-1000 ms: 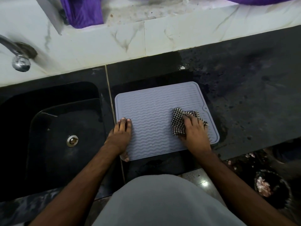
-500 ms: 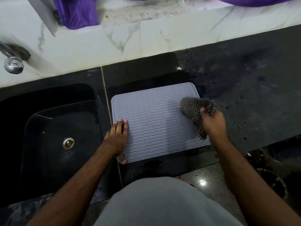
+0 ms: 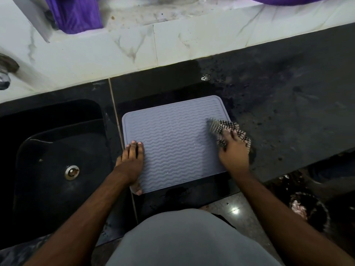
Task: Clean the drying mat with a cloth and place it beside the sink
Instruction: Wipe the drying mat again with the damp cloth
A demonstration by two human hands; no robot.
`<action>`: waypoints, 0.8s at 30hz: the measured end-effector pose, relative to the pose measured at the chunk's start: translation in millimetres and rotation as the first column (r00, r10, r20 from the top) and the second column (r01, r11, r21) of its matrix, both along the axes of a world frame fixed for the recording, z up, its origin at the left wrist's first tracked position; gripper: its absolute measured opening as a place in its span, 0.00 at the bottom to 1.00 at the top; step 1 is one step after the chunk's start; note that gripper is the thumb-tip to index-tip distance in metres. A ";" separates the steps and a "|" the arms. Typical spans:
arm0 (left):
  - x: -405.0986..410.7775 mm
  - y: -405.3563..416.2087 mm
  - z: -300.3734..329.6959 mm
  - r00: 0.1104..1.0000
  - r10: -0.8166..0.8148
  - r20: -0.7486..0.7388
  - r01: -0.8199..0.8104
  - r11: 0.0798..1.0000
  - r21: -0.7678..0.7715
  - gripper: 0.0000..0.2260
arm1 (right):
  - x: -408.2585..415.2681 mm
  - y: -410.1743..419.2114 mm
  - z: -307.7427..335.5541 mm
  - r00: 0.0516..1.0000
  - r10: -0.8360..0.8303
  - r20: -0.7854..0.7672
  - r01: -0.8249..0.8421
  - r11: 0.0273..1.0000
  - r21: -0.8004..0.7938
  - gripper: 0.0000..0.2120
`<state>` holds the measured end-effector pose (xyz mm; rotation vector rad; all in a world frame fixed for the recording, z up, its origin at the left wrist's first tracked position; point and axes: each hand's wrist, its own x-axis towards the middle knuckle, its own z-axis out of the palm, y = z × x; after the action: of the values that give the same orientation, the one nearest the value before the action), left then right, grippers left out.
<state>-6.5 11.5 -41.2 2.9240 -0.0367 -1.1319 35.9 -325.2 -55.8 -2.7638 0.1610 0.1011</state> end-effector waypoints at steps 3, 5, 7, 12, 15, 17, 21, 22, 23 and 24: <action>-3.1 6.5 -0.9 0.999 -0.002 0.038 0.003 1.000 -0.028 0.73 | -9.3 21.1 -13.4 0.998 0.016 -0.059 -0.026 0.983 -0.180 0.33; -3.7 9.7 -0.4 0.999 -0.010 0.034 0.011 0.999 -0.042 0.75 | -9.3 31.5 -12.5 0.998 -0.033 -0.056 0.024 0.986 -0.166 0.32; -2.4 9.9 -1.3 0.999 -0.023 0.038 0.024 0.999 -0.035 0.75 | -12.2 43.9 -10.5 0.997 -0.045 -0.064 0.034 0.986 -0.162 0.32; -2.3 -0.3 -2.1 0.997 -0.034 0.070 0.033 0.999 0.020 0.73 | -18.8 70.1 -3.8 0.997 -0.030 -0.077 0.025 0.998 -0.066 0.30; -2.9 -4.0 -1.9 0.994 -0.037 0.103 0.034 0.999 0.031 0.73 | -23.1 86.0 -0.1 0.997 -0.007 -0.078 0.005 1.000 -0.023 0.29; -2.8 -1.8 -1.7 0.995 -0.030 0.095 0.029 1.000 0.012 0.76 | -27.0 98.1 2.0 0.997 0.011 -0.079 -0.011 1.000 -0.004 0.29; -5.5 10.7 -4.2 0.991 -0.005 0.131 0.014 0.998 -0.066 0.75 | -36.2 119.1 3.7 0.997 0.020 -0.076 -0.016 0.999 0.049 0.28; -7.1 13.1 -5.4 0.990 0.002 0.144 0.011 0.996 -0.092 0.75 | -38.4 122.8 4.4 0.997 0.020 -0.072 -0.016 0.998 0.064 0.27; -8.6 15.6 -6.4 0.987 0.012 0.157 0.006 0.993 -0.116 0.75 | -40.8 127.2 5.4 0.998 0.021 -0.064 -0.016 0.997 0.079 0.27; -9.9 17.9 -7.3 0.985 0.022 0.168 0.001 0.991 -0.134 0.74 | -42.9 131.5 6.4 0.998 0.027 -0.055 -0.022 0.996 0.089 0.26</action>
<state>-16.4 29.4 -48.4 2.8874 -0.0939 -0.8407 -7.0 -193.8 -49.4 -2.6762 0.1345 0.1877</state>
